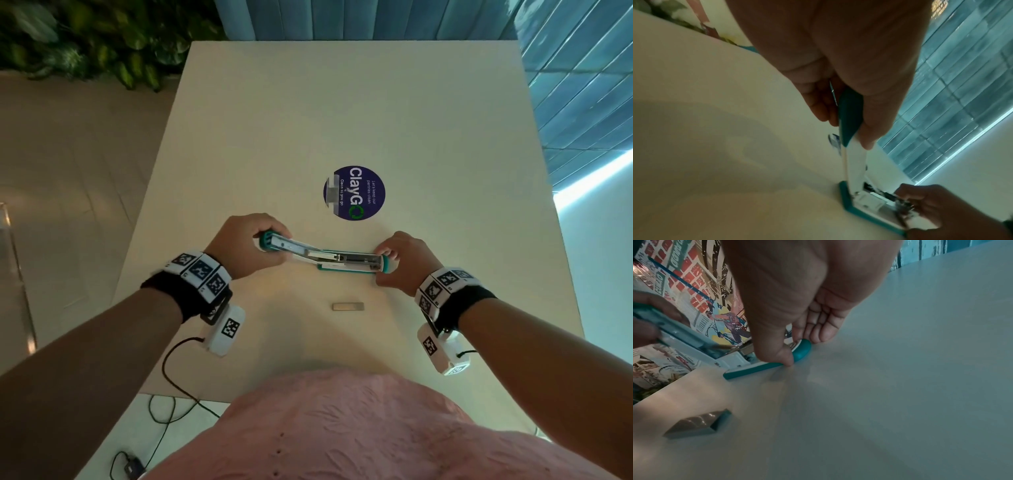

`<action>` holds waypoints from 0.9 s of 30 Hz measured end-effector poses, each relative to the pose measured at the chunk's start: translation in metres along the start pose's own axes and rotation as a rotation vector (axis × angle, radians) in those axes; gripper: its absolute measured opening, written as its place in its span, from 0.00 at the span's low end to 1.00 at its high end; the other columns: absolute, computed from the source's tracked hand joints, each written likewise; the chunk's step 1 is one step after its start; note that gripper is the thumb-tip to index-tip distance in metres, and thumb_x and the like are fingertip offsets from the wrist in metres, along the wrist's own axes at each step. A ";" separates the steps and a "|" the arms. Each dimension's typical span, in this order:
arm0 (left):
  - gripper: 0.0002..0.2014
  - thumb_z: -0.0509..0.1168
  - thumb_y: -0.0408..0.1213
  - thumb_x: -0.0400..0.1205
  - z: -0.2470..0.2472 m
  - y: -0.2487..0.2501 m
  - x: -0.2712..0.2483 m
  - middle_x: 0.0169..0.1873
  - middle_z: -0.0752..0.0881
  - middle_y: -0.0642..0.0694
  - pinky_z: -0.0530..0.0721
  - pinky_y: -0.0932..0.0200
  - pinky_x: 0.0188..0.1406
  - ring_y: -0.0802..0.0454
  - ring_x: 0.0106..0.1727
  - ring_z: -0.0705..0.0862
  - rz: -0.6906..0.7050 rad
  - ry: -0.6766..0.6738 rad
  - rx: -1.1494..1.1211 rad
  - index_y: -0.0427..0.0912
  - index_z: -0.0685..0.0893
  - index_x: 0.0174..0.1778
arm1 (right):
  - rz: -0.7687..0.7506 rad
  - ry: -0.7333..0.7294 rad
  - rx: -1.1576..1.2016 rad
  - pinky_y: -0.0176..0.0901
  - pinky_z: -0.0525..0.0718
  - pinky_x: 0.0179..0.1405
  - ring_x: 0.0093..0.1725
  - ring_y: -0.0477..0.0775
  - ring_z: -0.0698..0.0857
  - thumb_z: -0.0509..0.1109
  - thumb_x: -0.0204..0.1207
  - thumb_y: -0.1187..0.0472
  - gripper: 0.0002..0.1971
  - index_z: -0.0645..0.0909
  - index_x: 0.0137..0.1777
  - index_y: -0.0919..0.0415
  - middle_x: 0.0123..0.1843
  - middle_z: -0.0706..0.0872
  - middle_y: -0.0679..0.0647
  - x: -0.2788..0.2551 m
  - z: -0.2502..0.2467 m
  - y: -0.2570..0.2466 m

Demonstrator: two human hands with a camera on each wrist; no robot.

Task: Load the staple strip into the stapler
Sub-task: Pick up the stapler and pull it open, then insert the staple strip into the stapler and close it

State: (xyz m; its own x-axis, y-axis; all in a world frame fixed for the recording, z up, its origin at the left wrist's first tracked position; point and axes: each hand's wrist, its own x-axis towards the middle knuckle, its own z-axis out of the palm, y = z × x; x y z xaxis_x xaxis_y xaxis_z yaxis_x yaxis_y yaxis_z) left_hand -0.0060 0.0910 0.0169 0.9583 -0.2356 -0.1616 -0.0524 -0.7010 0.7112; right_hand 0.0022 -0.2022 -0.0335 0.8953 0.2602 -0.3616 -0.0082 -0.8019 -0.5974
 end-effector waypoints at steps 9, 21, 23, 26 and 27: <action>0.12 0.70 0.41 0.66 0.021 -0.039 0.006 0.41 0.86 0.49 0.78 0.62 0.41 0.53 0.42 0.83 -0.045 -0.135 0.123 0.49 0.87 0.46 | 0.032 -0.016 -0.025 0.42 0.79 0.46 0.44 0.50 0.78 0.81 0.56 0.60 0.18 0.83 0.47 0.51 0.45 0.79 0.48 0.001 0.002 0.001; 0.13 0.69 0.40 0.66 0.028 -0.045 0.005 0.42 0.86 0.45 0.74 0.70 0.38 0.50 0.41 0.83 -0.039 -0.117 0.125 0.48 0.86 0.47 | -0.344 -0.038 -0.179 0.47 0.78 0.57 0.54 0.53 0.76 0.74 0.64 0.53 0.20 0.76 0.55 0.54 0.55 0.81 0.52 -0.032 0.008 -0.040; 0.13 0.72 0.38 0.67 0.029 -0.044 0.004 0.42 0.87 0.45 0.73 0.72 0.38 0.49 0.42 0.83 -0.044 -0.107 0.125 0.47 0.87 0.48 | -0.357 -0.167 -0.256 0.51 0.79 0.60 0.58 0.55 0.76 0.73 0.66 0.50 0.19 0.77 0.56 0.54 0.57 0.80 0.53 -0.036 0.021 -0.043; 0.14 0.72 0.39 0.68 0.029 -0.044 0.004 0.43 0.86 0.46 0.73 0.72 0.40 0.51 0.43 0.82 -0.057 -0.100 0.132 0.47 0.86 0.49 | -0.297 -0.300 -0.329 0.56 0.79 0.62 0.60 0.58 0.75 0.72 0.69 0.51 0.22 0.75 0.62 0.55 0.61 0.77 0.55 -0.038 0.036 -0.037; 0.14 0.71 0.41 0.67 0.029 -0.043 0.004 0.43 0.87 0.46 0.73 0.72 0.40 0.51 0.43 0.82 -0.050 -0.101 0.133 0.47 0.86 0.49 | -0.277 -0.307 -0.304 0.56 0.79 0.62 0.60 0.58 0.75 0.71 0.70 0.52 0.22 0.76 0.63 0.55 0.61 0.77 0.55 -0.038 0.039 -0.035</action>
State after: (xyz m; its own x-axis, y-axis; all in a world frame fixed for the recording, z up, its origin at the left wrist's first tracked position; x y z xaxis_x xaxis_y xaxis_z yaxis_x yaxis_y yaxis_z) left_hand -0.0081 0.1011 -0.0340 0.9279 -0.2597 -0.2677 -0.0480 -0.7948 0.6049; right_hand -0.0492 -0.1637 -0.0266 0.6733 0.5944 -0.4396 0.3816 -0.7887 -0.4820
